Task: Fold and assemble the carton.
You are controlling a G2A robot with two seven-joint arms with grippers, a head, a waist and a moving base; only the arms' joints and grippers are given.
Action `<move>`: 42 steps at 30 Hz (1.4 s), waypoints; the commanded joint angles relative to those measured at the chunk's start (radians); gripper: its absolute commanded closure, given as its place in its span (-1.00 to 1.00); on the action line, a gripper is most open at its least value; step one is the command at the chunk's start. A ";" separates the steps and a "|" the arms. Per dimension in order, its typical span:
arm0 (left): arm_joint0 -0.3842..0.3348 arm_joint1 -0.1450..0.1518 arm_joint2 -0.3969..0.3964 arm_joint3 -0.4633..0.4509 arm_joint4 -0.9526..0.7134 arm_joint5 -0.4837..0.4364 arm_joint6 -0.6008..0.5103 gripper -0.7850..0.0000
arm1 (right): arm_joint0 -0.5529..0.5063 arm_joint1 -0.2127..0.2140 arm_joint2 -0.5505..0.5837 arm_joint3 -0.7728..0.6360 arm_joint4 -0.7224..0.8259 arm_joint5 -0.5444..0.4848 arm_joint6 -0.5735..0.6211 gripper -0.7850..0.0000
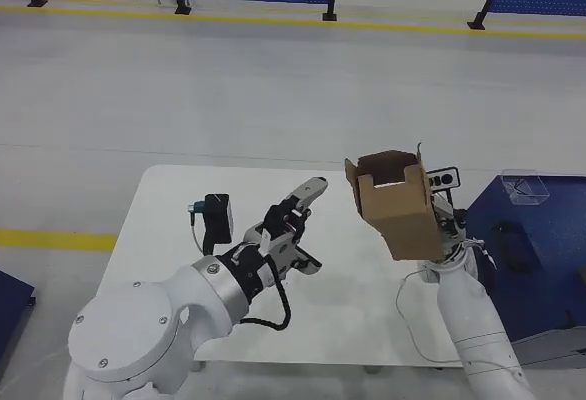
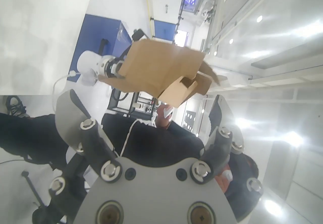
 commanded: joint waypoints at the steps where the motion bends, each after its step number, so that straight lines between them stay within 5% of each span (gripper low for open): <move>1: 0.009 0.005 -0.007 0.024 -0.022 0.000 0.005 -1.00 | -0.005 -0.001 0.006 -0.008 0.007 0.016 -0.005 1.00; 10: -0.056 0.015 0.083 0.059 -0.044 0.000 -0.022 -1.00 | -0.027 -0.004 0.013 -0.034 -0.026 0.066 -0.011 1.00; 42: -0.154 0.010 0.191 0.149 -0.143 0.000 0.025 -1.00 | -0.067 -0.017 0.029 -0.048 -0.069 0.150 0.006 1.00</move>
